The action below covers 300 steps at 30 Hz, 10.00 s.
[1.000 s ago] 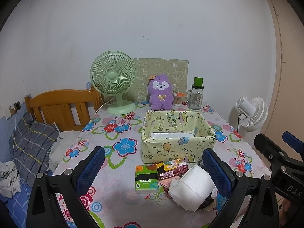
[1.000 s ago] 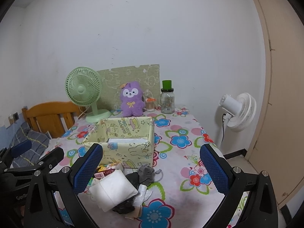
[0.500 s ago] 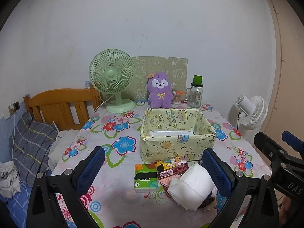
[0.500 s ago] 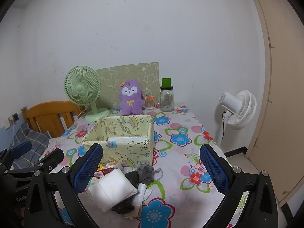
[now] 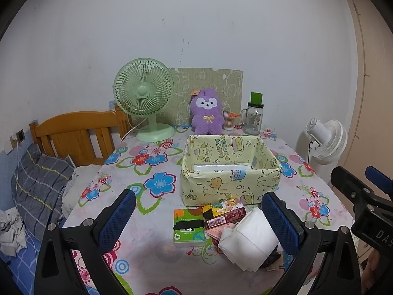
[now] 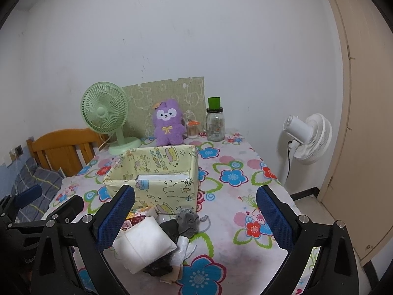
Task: Organize soft objects
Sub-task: 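Move the left tool to the white cloth while the right tool approaches the black cloth, then grasp the white cloth with the left tool while the right tool grasps the black cloth, then lift both held cloths and carry them over the yellow fabric box, then lower both cloths into the box and open both tools, then withdraw both tools from the box back toward the remaining items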
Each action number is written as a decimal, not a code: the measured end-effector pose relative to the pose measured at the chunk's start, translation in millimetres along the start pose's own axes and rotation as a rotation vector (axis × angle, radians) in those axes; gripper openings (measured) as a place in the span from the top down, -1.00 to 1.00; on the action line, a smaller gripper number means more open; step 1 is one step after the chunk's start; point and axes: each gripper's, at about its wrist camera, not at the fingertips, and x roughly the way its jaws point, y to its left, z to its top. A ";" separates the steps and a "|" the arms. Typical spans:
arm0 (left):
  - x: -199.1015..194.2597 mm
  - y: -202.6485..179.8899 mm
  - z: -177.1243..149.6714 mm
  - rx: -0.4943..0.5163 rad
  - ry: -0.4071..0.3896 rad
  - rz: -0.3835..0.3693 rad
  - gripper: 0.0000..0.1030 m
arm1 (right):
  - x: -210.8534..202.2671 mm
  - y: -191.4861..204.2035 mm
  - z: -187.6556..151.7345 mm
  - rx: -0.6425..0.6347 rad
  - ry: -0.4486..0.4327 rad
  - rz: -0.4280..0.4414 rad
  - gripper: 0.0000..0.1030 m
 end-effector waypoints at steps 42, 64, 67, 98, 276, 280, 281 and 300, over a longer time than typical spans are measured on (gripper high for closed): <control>67.4 -48.3 -40.7 0.132 0.170 -0.198 -0.96 | 61.1 -0.5 -36.9 -0.019 0.162 0.051 -0.88; 94.1 -65.0 -57.9 0.174 0.251 -0.277 -0.82 | 91.4 1.1 -59.8 -0.031 0.275 0.082 -0.86; 91.2 -65.2 -58.0 0.178 0.243 -0.274 -0.82 | 92.9 1.4 -60.0 -0.024 0.283 0.090 -0.83; 90.1 -69.8 -56.8 0.212 0.210 -0.283 0.25 | 97.7 -11.6 -61.1 0.025 0.302 0.104 -0.81; 202.0 -25.4 66.3 0.029 0.161 -0.078 -0.47 | 219.5 47.7 56.2 -0.006 0.214 0.148 -0.31; 201.3 -23.6 65.4 0.037 0.154 -0.081 -0.64 | 215.1 48.5 55.0 -0.022 0.195 0.129 -0.51; 200.2 -23.7 65.3 0.043 0.149 -0.076 -0.66 | 215.2 48.3 55.2 -0.024 0.197 0.126 -0.57; 166.3 -28.5 65.5 0.063 0.099 -0.059 -0.99 | 180.1 44.0 56.4 -0.034 0.164 0.101 -0.89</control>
